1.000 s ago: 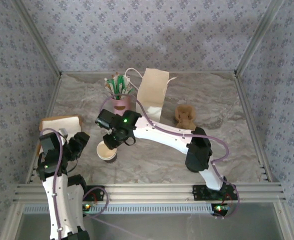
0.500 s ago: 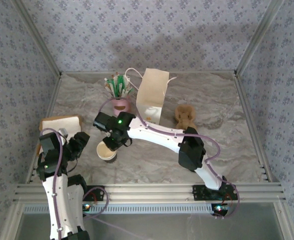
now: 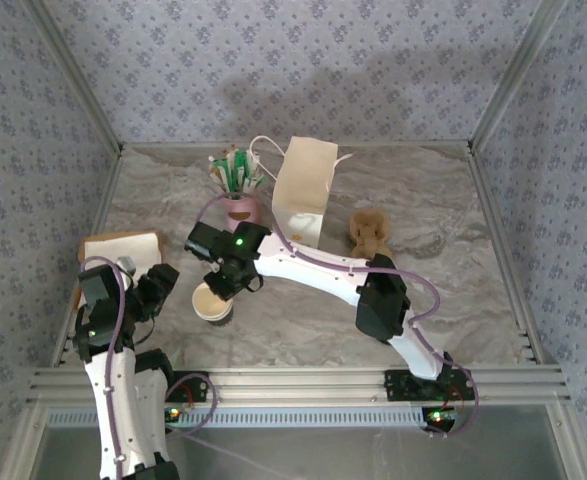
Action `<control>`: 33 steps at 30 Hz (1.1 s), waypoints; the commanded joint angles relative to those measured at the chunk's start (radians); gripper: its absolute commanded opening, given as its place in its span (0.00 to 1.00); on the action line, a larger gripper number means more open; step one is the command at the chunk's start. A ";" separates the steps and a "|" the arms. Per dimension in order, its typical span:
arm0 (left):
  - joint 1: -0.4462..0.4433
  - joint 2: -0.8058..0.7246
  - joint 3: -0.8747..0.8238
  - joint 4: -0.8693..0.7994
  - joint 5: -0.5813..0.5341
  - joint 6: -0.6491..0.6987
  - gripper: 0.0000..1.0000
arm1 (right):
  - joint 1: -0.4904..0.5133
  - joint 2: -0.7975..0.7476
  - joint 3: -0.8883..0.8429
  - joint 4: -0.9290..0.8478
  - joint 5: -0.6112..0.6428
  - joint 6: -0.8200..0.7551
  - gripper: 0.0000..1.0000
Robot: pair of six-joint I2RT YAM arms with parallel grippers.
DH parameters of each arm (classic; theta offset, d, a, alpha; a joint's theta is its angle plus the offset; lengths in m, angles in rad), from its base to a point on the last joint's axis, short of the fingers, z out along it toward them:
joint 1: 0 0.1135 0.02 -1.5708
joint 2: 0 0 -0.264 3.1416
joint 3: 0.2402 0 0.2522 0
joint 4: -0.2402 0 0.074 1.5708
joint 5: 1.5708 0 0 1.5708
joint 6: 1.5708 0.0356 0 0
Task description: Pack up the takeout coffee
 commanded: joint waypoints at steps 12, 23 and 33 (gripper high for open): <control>0.009 -0.013 0.009 -0.016 -0.001 0.015 0.59 | 0.003 0.013 0.039 -0.046 0.025 0.005 0.05; 0.009 -0.009 0.005 -0.007 0.023 0.019 0.58 | -0.046 -0.052 -0.030 0.017 0.029 0.050 0.00; 0.009 -0.001 -0.003 0.014 0.062 0.024 0.52 | -0.081 -0.078 -0.040 0.048 0.007 0.066 0.00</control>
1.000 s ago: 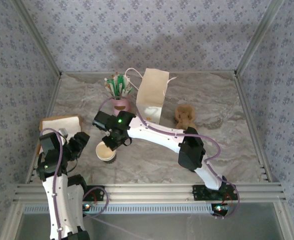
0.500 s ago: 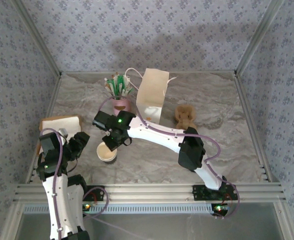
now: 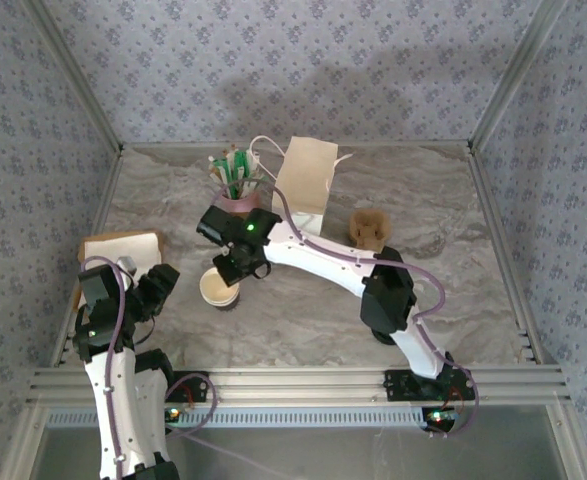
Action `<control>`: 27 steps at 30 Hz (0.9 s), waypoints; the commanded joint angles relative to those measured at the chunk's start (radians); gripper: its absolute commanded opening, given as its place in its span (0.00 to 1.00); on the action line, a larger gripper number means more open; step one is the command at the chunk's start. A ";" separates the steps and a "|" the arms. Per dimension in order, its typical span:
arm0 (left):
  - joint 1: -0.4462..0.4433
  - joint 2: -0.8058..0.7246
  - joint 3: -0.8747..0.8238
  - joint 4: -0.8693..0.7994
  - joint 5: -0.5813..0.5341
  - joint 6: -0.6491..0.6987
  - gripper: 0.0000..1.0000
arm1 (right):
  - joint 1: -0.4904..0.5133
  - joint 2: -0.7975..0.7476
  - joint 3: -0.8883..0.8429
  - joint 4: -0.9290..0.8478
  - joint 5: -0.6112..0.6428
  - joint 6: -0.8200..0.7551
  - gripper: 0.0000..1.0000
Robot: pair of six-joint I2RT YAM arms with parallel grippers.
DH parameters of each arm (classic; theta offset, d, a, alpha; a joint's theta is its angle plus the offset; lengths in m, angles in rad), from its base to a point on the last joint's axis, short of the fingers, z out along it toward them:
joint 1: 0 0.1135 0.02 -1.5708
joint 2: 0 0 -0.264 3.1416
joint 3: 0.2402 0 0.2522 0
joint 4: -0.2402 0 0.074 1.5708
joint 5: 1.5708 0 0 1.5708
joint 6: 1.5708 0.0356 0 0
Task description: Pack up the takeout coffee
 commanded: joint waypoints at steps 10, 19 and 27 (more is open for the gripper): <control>0.009 0.028 -0.029 0.063 0.141 0.019 0.39 | -0.036 -0.074 -0.023 0.042 -0.034 0.042 0.00; 0.007 0.064 -0.042 0.097 0.229 0.041 0.29 | -0.071 -0.081 -0.070 0.087 -0.076 0.068 0.00; -0.014 0.089 -0.056 0.119 0.252 0.042 0.21 | -0.091 -0.078 -0.082 0.104 -0.108 0.077 0.00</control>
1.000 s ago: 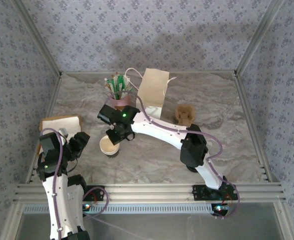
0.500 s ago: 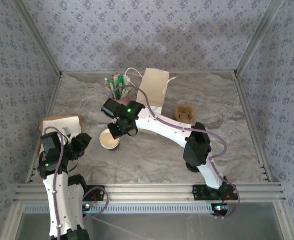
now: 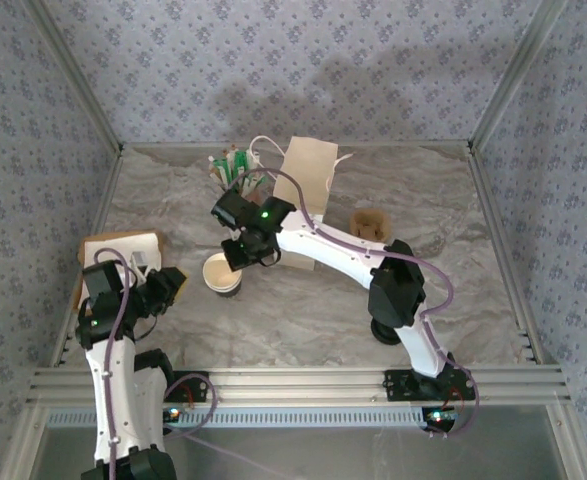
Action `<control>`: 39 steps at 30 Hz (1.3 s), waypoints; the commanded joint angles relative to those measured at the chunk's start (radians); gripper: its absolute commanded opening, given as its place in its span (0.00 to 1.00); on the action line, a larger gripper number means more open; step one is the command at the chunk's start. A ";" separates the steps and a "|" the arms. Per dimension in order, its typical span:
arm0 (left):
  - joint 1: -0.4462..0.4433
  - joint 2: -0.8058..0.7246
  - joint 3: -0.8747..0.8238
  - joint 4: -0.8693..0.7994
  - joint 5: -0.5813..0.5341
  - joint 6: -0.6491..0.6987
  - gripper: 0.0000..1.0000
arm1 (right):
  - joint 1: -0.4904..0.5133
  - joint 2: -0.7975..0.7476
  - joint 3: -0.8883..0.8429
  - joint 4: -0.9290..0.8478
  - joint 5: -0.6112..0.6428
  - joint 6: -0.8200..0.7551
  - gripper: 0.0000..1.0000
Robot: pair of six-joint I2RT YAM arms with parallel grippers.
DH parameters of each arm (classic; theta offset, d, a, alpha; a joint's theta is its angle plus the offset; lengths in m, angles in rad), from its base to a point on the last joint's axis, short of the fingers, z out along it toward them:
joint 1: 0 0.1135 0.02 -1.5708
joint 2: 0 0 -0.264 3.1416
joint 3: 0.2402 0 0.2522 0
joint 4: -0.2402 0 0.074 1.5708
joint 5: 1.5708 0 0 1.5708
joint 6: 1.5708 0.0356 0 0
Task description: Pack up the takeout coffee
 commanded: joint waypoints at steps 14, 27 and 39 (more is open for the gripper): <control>-0.222 0.072 -0.068 0.179 -0.097 -0.072 0.17 | -0.029 -0.039 -0.014 0.010 -0.055 0.021 0.00; -0.225 0.112 -0.116 0.265 -0.059 -0.086 0.22 | -0.031 -0.030 -0.017 0.022 -0.088 0.029 0.00; -0.224 0.083 -0.124 0.297 -0.031 -0.113 0.26 | -0.035 -0.025 -0.018 0.021 -0.110 0.030 0.00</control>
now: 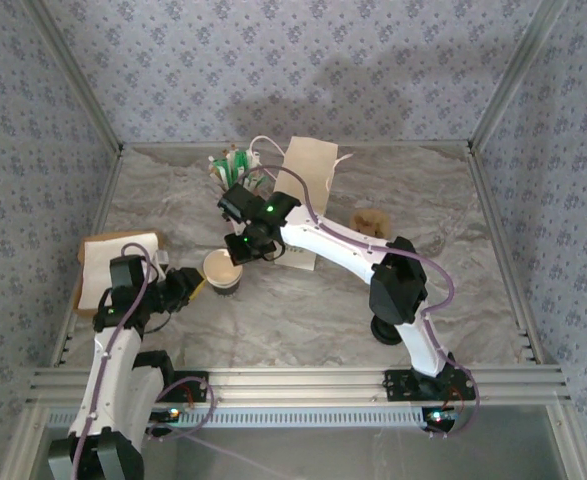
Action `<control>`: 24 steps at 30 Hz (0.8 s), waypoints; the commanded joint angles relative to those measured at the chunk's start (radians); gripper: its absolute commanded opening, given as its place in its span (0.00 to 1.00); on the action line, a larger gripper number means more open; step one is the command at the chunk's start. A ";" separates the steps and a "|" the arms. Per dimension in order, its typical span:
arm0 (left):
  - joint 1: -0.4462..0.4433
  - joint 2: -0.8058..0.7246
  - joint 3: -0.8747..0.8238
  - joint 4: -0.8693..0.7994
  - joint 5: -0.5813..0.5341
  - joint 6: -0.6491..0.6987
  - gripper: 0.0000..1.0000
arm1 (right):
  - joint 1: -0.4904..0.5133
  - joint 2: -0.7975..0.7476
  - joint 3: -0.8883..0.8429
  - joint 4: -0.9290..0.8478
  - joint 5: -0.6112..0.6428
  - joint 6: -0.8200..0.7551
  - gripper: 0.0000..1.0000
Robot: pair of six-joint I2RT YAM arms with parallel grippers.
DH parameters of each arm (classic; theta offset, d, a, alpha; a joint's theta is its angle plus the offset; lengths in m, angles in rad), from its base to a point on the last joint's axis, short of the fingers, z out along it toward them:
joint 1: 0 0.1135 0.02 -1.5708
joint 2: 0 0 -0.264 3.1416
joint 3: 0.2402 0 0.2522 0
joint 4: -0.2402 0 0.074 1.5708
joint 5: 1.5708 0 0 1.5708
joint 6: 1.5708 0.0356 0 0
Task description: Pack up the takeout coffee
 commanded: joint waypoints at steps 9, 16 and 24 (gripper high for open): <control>-0.006 -0.026 0.006 -0.001 0.028 0.004 0.27 | -0.003 -0.030 -0.007 -0.006 -0.030 0.017 0.00; -0.005 -0.041 0.014 -0.035 0.010 0.022 0.27 | -0.007 -0.033 -0.009 -0.009 -0.020 0.018 0.00; -0.005 -0.051 0.037 -0.064 0.004 0.034 0.27 | -0.010 -0.034 -0.011 -0.008 -0.017 0.019 0.00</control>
